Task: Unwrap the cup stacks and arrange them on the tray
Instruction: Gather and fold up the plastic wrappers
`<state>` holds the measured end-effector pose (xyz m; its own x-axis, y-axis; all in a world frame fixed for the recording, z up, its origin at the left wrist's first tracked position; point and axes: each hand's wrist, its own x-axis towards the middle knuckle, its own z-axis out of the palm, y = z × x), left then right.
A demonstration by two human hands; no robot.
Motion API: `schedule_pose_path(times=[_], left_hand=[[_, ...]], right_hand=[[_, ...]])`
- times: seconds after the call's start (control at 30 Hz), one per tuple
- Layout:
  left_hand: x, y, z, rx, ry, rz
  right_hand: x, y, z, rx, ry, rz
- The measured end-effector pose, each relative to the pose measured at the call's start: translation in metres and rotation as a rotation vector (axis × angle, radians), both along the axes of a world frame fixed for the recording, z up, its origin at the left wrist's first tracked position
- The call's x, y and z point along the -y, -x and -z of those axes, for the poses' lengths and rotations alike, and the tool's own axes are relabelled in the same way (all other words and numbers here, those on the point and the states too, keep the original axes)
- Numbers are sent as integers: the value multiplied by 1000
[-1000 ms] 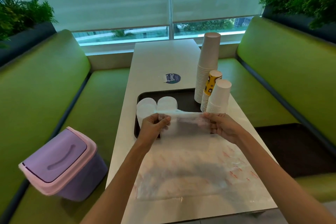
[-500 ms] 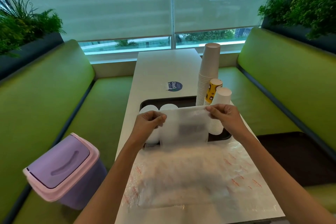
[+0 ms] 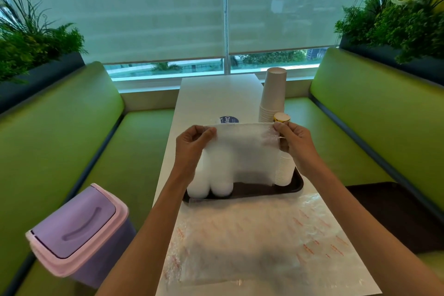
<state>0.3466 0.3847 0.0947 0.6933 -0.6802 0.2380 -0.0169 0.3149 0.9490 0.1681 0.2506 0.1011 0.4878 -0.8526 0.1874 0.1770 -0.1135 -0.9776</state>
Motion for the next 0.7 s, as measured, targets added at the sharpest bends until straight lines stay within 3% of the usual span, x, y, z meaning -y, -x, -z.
schedule_pose_path(times=[0.23,0.47,0.53,0.6,0.7], left_hand=[[6,11,20,-15,-37,-103],[1,13,41,-3,-159,-103],[-6,12,42,-78,-188,-47],[-13,9,48,-164,-310,60],[-21,10,60,-141,-545,210]], right_hand=[[-20,-11,36,160,-400,-19],[-30,-7,59,-142,-419,-215],[-25,-3,62,-168,-381,-211],[-20,-1,66,-169,-385,-189],[-16,-2,72,-159,-432,-188]])
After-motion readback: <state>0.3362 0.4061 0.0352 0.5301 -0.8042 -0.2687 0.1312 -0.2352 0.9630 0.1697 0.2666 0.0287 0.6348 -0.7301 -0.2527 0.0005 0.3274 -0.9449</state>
